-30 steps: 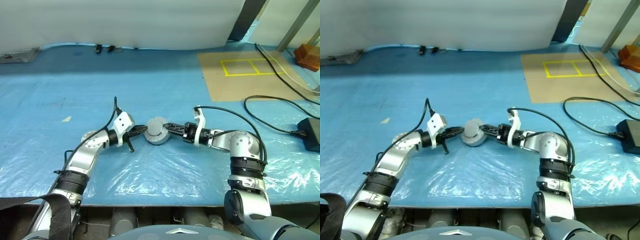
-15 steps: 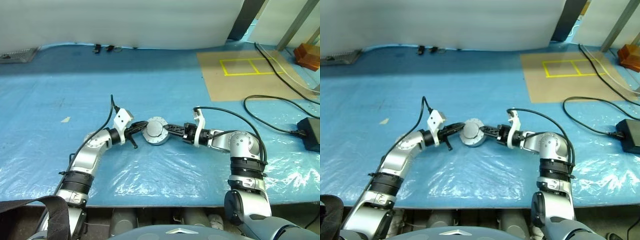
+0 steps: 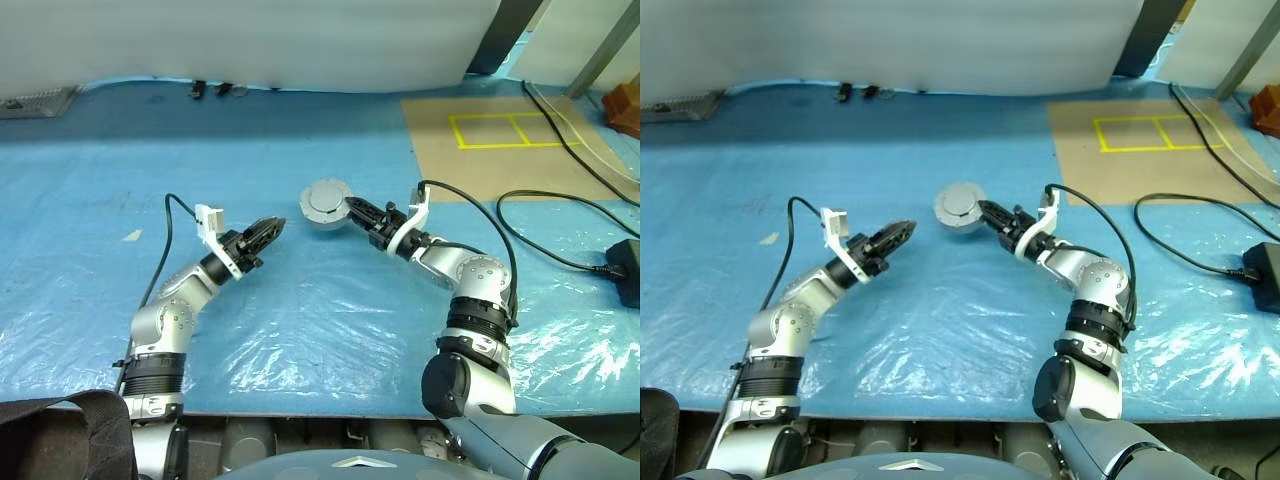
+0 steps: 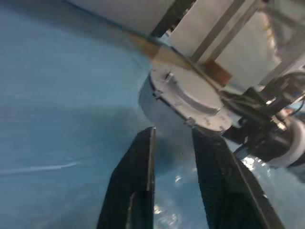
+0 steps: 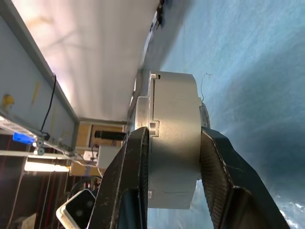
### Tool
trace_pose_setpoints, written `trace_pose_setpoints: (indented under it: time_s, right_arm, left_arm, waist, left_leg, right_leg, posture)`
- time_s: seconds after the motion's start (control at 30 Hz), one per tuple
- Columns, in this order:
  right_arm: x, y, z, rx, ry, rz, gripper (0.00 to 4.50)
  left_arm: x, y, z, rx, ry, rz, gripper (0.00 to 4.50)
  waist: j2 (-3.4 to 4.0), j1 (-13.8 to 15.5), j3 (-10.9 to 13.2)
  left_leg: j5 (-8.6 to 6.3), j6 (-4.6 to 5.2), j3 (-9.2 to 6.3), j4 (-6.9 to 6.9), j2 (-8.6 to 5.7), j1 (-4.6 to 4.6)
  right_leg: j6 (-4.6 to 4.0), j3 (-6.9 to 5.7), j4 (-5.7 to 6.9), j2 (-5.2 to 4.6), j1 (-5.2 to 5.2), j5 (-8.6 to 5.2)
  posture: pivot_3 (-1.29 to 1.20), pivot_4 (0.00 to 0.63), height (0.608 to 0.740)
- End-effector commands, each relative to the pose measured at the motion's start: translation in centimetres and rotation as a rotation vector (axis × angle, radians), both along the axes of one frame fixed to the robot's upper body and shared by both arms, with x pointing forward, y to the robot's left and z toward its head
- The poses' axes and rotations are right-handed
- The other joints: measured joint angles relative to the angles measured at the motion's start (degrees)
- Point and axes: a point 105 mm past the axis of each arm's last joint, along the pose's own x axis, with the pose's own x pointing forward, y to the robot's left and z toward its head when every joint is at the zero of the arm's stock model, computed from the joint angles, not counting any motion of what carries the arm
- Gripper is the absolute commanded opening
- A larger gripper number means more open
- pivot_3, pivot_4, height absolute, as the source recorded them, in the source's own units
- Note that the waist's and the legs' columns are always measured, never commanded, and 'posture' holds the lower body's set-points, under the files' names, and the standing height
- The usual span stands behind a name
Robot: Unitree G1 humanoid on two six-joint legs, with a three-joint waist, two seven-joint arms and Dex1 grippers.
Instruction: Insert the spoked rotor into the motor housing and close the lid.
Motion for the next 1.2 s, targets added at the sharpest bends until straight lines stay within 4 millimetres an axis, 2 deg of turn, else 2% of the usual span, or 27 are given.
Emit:
trace_pose_setpoints:
  time_s: [0.03, 0.17, 0.2, 0.37, 0.63, 1.1, 1.2]
  right_arm:
    - [0.4, 0.0, 3.7, 0.093, -0.127, -0.012, 1.14]
    - [0.4, 0.3, 3.8, 0.098, -0.131, -0.006, 1.14]
    - [0.4, 0.4, 4.0, 0.108, -0.137, -0.002, 1.14]
    - [-0.1, 0.9, 5.2, 0.152, -0.185, 0.04, 1.14]
    - [-1.2, 2.3, 5.1, 0.148, -0.199, 0.131, 1.14]
    - [-3.1, 3.9, 5.2, 0.163, -0.228, 0.24, 1.14]
    - [-3.2, 3.9, 5.3, 0.162, -0.234, 0.246, 1.14]
  left_arm:
    - [0.1, 0.1, 1.5, -0.085, -0.006, 0.021, 2.91]
    - [0.4, -0.6, 1.6, -0.143, 0.042, 0.034, 4.28]
    - [0.6, -0.6, 1.3, -0.161, 0.07, 0.047, 4.4]
    - [0.9, -0.6, 1.0, -0.232, 0.148, 0.071, 4.4]
    - [0.3, -1.9, 2.4, -0.372, 0.184, -0.029, 4.4]
    - [0.7, -3.9, 2.7, -0.4, 0.213, -0.088, 4.4]
    - [0.7, -4.2, 2.5, -0.39, 0.224, -0.093, 3.83]
  waist:
    - [-0.01, -0.34, 0.0]
    - [-0.01, -0.39, 0.01]
    - [-0.01, -0.37, 0.01]
    - [-0.02, -0.3, 0.01]
    - [-0.02, -0.22, 0.01]
    - [-0.03, -0.15, 0.01]
    - [-0.03, -0.13, 0.01]
  left_leg:
    - [0.0, 0.0, 0.0, 0.0, -0.01, 0.0]
    - [0.0, 0.0, 0.0, 0.0, -0.01, 0.02]
    - [0.0, 0.0, 0.0, 0.01, -0.02, 0.02]
    - [0.0, 0.0, 0.0, 0.06, -0.03, -0.01]
    - [0.0, 0.01, -0.02, 0.22, -0.02, -0.07]
    - [-0.01, 0.01, -0.09, 0.62, -0.01, -0.19]
    - [0.0, 0.02, -0.1, 0.62, -0.02, -0.19]
  right_leg:
    - [0.0, 0.0, 0.0, 0.01, 0.0, 0.0]
    - [0.01, 0.0, 0.02, 0.03, 0.0, 0.01]
    - [0.01, 0.0, 0.02, 0.03, 0.0, 0.01]
    - [0.02, 0.0, 0.02, 0.03, 0.01, 0.02]
    - [0.04, 0.0, 0.06, 0.04, 0.01, 0.03]
    - [0.1, 0.0, 0.11, 0.04, 0.02, 0.06]
    - [0.12, 0.0, 0.12, 0.03, 0.03, 0.07]
  posture:
    - [0.0, 0.15, 0.74]
    - [0.0, 0.15, 0.74]
    - [0.0, 0.15, 0.74]
    - [0.0, 0.15, 0.74]
    - [0.0, 0.15, 0.74]
    - [0.0, 0.15, 0.74]
    - [0.0, 0.15, 0.74]
